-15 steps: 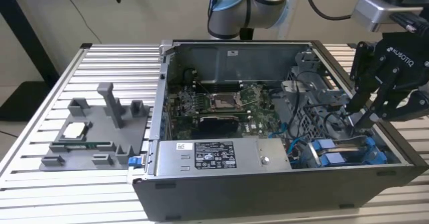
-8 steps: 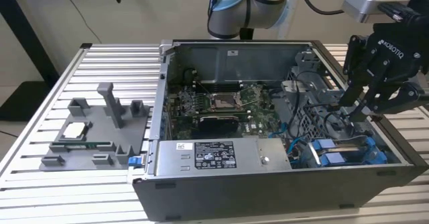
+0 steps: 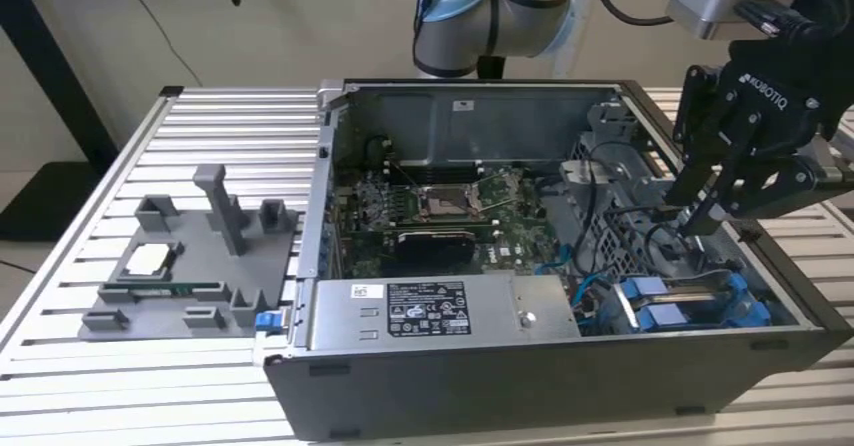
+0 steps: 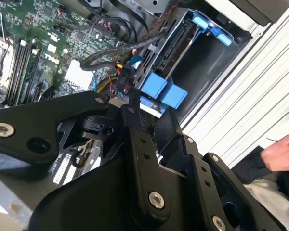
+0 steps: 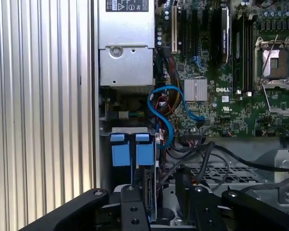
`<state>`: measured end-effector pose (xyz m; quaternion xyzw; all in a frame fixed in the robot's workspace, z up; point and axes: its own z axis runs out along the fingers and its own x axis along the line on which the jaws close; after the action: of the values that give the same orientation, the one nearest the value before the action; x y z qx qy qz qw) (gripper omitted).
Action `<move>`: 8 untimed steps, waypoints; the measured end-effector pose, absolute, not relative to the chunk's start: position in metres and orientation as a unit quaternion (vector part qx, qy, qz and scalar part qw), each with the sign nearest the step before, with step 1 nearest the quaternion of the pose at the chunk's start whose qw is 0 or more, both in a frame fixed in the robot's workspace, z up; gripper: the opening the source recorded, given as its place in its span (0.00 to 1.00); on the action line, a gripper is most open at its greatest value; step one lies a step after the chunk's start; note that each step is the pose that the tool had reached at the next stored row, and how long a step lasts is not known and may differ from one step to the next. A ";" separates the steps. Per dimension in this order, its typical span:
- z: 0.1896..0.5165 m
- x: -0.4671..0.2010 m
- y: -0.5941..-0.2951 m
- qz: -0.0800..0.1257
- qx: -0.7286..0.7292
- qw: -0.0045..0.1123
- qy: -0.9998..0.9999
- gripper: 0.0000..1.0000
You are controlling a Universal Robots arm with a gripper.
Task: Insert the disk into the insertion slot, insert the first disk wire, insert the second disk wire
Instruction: 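Insert the first disk wire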
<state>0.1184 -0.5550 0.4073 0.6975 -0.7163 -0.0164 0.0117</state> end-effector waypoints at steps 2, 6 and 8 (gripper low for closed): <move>0.407 0.118 -0.555 -0.016 0.697 0.012 -0.716 0.40; 0.407 0.118 -0.554 -0.016 0.697 0.012 -0.716 0.40; 0.407 0.118 -0.553 -0.016 0.697 0.012 -0.716 0.40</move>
<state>0.1184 -0.5529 0.4071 0.6975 -0.7163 -0.0163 0.0116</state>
